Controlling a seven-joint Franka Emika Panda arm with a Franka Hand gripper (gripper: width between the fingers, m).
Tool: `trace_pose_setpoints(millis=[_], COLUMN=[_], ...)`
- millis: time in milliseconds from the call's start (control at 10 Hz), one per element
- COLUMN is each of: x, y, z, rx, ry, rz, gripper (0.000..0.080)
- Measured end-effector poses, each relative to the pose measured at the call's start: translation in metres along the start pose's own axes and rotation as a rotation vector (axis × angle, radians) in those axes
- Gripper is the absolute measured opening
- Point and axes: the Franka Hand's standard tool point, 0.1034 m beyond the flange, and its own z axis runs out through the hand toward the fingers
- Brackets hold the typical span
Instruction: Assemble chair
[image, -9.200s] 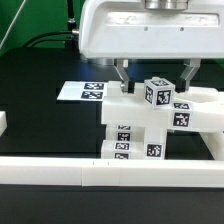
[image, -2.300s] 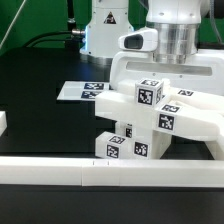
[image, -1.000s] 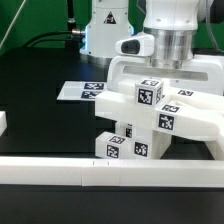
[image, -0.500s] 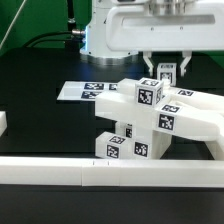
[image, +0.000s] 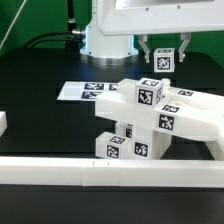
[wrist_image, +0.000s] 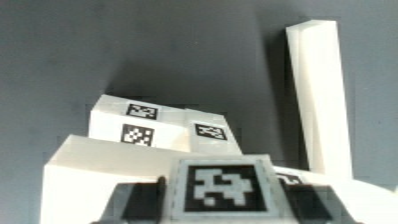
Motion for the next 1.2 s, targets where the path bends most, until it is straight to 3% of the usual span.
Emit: trace_pose_setpoints(millis=[300,400,600,800,1200], x=[0.002,0.013,0.034,0.038,0.031], y=[0.001,0.003,-0.003,0.006,-0.001], z=[0.001,-0.001,-0.008,0.001,0.007], rx=[-0.007,-0.037,-0.064,-0.06,-0.061], ry=[-0.001,0.0,0.004,0.014,0.015], rz=[-0.022,-0.113,-0.178,-0.205,-0.189], gripper=[0.0282,0.0282,0.0282,0.0282,0.0282])
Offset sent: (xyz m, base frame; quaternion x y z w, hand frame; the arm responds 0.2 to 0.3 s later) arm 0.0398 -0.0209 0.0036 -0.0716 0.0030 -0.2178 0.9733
